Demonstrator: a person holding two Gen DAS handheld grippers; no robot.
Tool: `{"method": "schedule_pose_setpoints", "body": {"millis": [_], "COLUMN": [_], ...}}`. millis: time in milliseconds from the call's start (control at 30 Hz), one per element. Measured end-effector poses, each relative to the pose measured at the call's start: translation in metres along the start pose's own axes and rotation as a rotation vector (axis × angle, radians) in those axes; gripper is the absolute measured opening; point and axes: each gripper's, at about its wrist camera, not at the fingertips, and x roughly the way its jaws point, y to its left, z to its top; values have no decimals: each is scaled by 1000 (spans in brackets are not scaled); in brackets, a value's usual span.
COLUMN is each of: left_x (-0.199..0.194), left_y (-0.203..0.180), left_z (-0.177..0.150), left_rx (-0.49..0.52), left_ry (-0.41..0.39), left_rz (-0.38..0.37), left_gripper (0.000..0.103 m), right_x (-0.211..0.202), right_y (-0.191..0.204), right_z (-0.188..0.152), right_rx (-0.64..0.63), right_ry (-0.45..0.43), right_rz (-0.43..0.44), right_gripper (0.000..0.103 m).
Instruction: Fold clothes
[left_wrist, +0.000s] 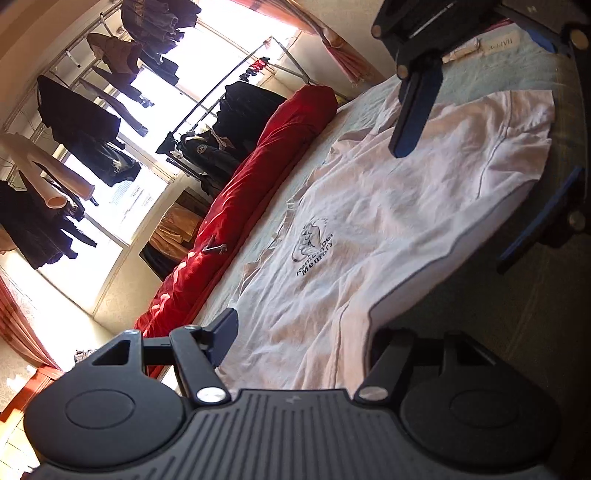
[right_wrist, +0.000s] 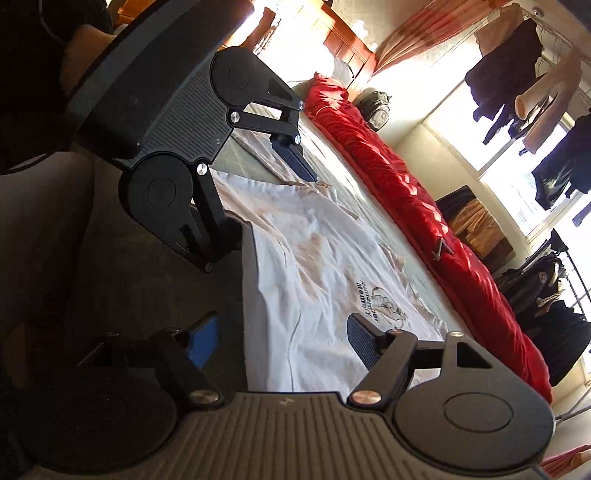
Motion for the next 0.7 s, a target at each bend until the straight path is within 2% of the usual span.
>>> {"method": "schedule_pose_setpoints", "body": {"millis": [100, 267, 467, 567, 600, 633, 667, 700], "left_x": [-1, -5, -8, -11, -12, -11, -11, -10], "left_y": [8, 18, 6, -13, -20, -27, -34, -42], "left_z": [1, -6, -37, -45, -48, -48, -47, -47], "left_rx": [-32, -78, -17, 72, 102, 149, 196, 243], "left_ry": [1, 13, 94, 104, 108, 99, 90, 81], "left_rz": [-16, -11, -17, 13, 23, 35, 48, 60], "left_gripper": [68, 68, 69, 69, 69, 64, 58, 36], "right_x": [7, 39, 31, 30, 31, 31, 30, 30], "right_y": [12, 19, -14, -22, -23, -21, -17, -14], "right_z": [3, -22, -66, -84, -88, -89, -88, -87], "right_rx": [-30, -110, -63, -54, -45, -39, -39, -40], "right_ry": [-9, 156, 299, 347, 350, 344, 334, 325], "right_rz": [-44, -191, -305, -341, -341, -332, -318, -303], "right_gripper": [81, 80, 80, 78, 73, 69, 52, 26]}}
